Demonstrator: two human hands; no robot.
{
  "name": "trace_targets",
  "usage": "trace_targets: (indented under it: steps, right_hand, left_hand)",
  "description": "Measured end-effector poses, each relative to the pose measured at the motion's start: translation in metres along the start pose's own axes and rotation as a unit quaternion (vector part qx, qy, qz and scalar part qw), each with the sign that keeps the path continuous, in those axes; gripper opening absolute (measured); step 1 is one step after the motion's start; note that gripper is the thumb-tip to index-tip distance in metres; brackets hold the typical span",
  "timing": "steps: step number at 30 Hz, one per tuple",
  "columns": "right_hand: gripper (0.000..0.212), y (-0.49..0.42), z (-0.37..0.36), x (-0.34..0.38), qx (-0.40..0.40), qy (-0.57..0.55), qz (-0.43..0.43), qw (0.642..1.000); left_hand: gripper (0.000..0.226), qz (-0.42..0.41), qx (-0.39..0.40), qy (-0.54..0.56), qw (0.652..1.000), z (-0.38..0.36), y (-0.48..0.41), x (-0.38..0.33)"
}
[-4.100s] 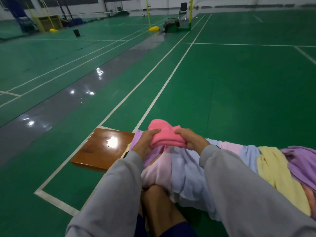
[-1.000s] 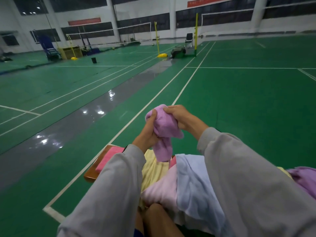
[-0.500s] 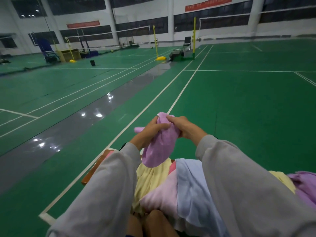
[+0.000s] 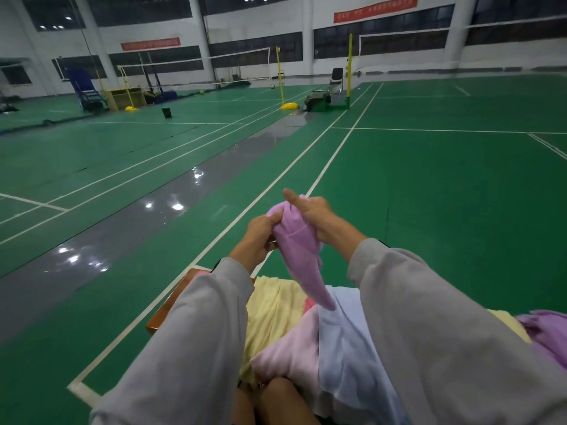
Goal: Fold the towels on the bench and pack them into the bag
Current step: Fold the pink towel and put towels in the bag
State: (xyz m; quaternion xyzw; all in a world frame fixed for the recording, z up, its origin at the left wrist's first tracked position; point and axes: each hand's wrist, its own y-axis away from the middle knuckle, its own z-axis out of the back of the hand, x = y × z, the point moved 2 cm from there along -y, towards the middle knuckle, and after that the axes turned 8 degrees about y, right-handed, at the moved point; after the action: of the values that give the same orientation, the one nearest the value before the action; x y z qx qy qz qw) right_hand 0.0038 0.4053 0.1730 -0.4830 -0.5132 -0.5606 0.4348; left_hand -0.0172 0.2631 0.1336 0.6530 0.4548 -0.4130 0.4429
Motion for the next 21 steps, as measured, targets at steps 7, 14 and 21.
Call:
trace_targets:
  steps: [7, 14, 21]
  right_hand:
    - [0.025, -0.016, 0.044, 0.003, -0.177, -0.043, -0.005, 0.983]
    - [0.038, -0.012, 0.038, 0.003, -0.055, -0.122, -0.055, 0.99]
    - [0.043, -0.004, 0.0, 0.033, 0.045, -0.191, -0.007, 0.981]
  left_hand:
    - [0.024, -0.053, -0.11, 0.077, 0.99, 0.028, -0.007, -0.007]
    - [0.053, 0.115, 0.035, -0.075, 0.99, 0.024, 0.005, 0.002]
    - [0.038, 0.066, 0.17, 0.058, 0.981, -0.026, 0.011, 0.014]
